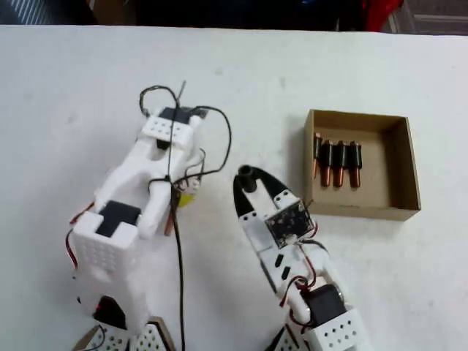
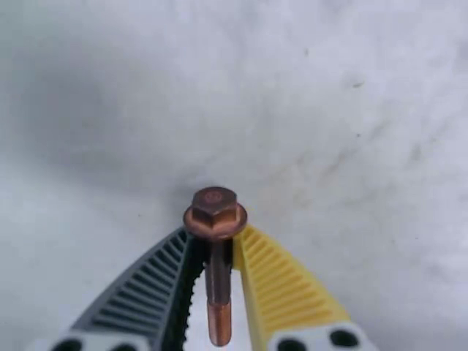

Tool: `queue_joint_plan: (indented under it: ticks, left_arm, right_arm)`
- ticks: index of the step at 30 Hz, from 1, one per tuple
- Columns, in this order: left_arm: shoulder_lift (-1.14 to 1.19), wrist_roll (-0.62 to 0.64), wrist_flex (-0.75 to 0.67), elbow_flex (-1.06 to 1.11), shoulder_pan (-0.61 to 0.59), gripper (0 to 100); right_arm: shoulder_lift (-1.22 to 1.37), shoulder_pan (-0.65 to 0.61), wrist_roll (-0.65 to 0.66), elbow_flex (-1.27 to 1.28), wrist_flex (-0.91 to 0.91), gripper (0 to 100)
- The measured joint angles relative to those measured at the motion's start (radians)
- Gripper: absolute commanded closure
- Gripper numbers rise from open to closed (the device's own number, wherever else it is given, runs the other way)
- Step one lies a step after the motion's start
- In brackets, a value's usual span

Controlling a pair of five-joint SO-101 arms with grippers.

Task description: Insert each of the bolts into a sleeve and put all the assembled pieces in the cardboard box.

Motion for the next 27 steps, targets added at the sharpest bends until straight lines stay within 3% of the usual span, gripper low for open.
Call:
queue_joint_plan:
  ticks: [6,13,27]
  left_arm:
    - [-0.064,-0.003,-0.083,0.072,-0.032,98]
    - [-0.336,-0.049,-0.219,0.301,-0.037,98]
    - [-0.74,-0.051,-0.226,0.374,-0.12,98]
  right_arm:
    - [0.0,-0.002,-0.055,0.0,-0.092,98.1]
    - [0.0,-0.002,-0.15,0.0,-0.127,98.1]
    - [0.0,-0.143,-0.153,0.0,-0.068,98.1]
